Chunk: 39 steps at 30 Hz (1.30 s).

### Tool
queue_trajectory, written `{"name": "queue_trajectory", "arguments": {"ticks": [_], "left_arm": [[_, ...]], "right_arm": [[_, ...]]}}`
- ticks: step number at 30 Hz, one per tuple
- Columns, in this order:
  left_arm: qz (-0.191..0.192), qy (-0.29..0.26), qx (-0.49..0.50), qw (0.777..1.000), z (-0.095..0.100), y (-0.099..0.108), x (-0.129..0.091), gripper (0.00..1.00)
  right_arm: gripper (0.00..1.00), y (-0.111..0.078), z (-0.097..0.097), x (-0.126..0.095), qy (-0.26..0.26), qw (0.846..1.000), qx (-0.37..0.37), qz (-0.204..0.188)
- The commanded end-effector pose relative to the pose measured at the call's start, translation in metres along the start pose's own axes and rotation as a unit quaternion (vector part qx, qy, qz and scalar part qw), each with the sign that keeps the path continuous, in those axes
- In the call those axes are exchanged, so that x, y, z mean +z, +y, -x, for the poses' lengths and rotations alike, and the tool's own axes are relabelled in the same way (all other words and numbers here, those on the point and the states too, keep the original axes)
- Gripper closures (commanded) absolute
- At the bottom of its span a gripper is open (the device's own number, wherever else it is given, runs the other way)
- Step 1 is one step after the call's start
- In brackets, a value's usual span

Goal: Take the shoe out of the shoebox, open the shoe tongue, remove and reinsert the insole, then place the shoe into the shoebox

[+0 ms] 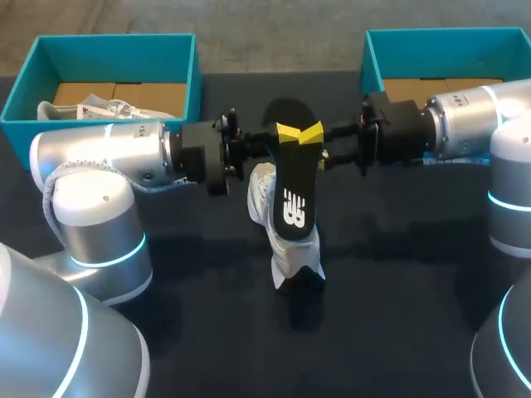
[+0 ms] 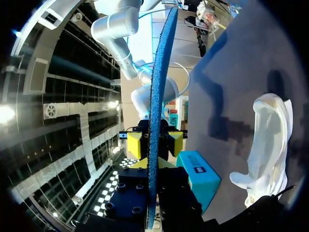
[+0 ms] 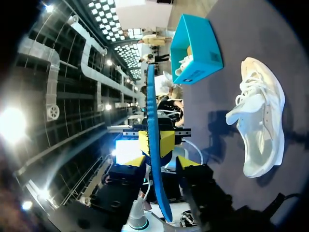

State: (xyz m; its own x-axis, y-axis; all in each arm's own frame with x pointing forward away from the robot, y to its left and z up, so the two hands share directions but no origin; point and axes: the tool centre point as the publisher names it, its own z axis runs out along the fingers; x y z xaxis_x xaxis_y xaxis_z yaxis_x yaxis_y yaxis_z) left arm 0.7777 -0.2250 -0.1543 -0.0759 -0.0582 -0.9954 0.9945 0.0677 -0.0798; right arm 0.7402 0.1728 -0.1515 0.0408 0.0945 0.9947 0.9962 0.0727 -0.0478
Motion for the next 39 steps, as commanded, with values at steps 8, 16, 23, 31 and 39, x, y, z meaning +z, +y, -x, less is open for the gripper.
{"name": "queue_trajectory", "arguments": {"ticks": [8,16,23,31,39], "left_arm": [[-0.019,0.007,-0.081,0.996,-0.005,-0.008,-0.009,1.0],[-0.022,0.016,-0.144,0.989,-0.008,-0.024,-0.014,1.0],[-0.022,0.018,-0.208,0.978,-0.01,-0.04,-0.017,1.0],[-0.018,0.006,-0.275,0.961,-0.013,-0.052,-0.022,1.0],[-0.027,0.002,-0.31,0.95,-0.015,-0.055,-0.025,1.0]], "right_arm": [[0.0,-0.006,0.006,-0.029,-0.018,0.999,0.009,0.033],[0.0,-0.007,0.016,-0.048,-0.042,0.998,0.017,0.05],[0.0,-0.01,0.019,-0.057,-0.062,0.996,-0.029,0.058],[0.0,-0.013,0.021,-0.058,-0.078,0.987,-0.131,0.049],[0.0,-0.015,0.022,-0.054,-0.111,0.967,-0.229,0.03]]}}
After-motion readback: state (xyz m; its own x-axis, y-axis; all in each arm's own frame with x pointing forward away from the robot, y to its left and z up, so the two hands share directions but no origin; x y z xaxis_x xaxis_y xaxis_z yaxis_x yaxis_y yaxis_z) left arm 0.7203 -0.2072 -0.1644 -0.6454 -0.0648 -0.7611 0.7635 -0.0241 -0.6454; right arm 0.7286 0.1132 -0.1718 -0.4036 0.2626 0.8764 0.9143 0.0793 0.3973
